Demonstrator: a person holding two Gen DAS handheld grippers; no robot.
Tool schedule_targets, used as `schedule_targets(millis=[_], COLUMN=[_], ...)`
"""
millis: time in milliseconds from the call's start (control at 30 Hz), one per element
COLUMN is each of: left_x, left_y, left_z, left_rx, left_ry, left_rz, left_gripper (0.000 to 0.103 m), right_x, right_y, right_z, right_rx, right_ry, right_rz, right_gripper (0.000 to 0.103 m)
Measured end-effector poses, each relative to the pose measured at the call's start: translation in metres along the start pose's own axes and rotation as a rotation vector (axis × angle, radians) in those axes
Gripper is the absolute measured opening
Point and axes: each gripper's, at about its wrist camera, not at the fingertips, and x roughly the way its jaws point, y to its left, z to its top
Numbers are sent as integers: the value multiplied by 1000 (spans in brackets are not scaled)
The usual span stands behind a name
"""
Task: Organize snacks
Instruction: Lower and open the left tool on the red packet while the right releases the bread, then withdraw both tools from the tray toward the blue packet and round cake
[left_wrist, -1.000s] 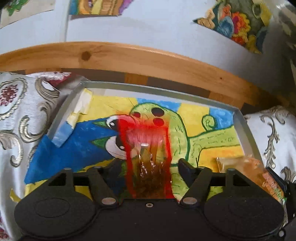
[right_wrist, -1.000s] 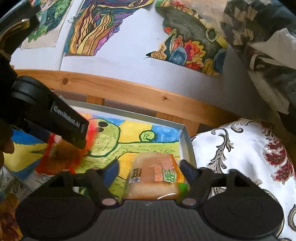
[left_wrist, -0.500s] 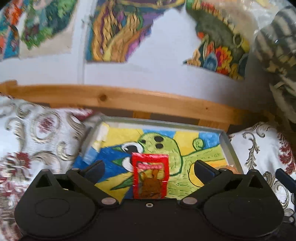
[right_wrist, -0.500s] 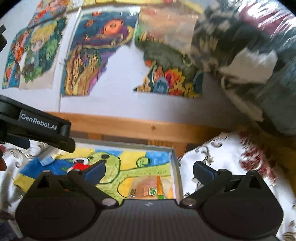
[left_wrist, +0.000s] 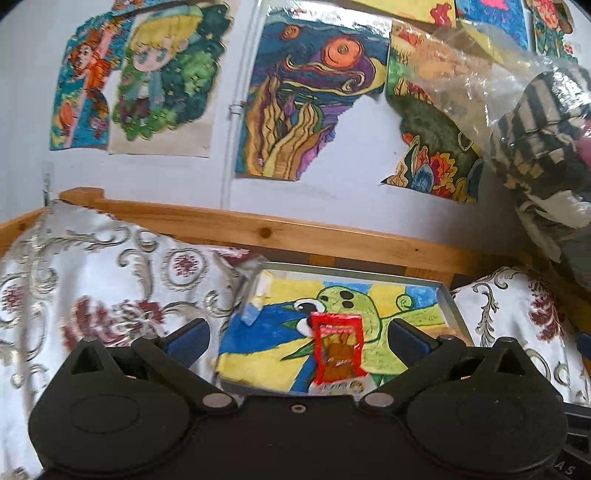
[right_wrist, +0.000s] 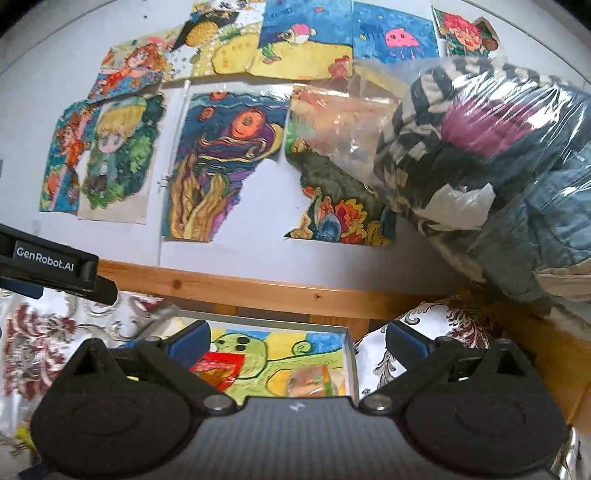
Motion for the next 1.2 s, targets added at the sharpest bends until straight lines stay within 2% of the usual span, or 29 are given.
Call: schedule_targets(millis=[333,600,833,1033,1200], left_x=[-68,-95,-95,-77,-58], left_y=[38,74,90,87,83], left_z=[-26,-54,-84,-105,-115], left_rx=[-7,-6,34,128,168], left_ry=[-3,54,155,260,341], left_rz=[23,57,61,56,48], left_gripper=[102,102,102,102,102], right_x=[-70,-105,-116,-109,-101], right_y=[27,45,60,72,77], right_z=[-6,-20,-37,-50,-61], right_rx=[-40,-49,-60,-104,-127], right_ry=[-1,88,215,316,389], right_rz=[64,132,181,199,201], right_gripper=[103,103,103,103,103])
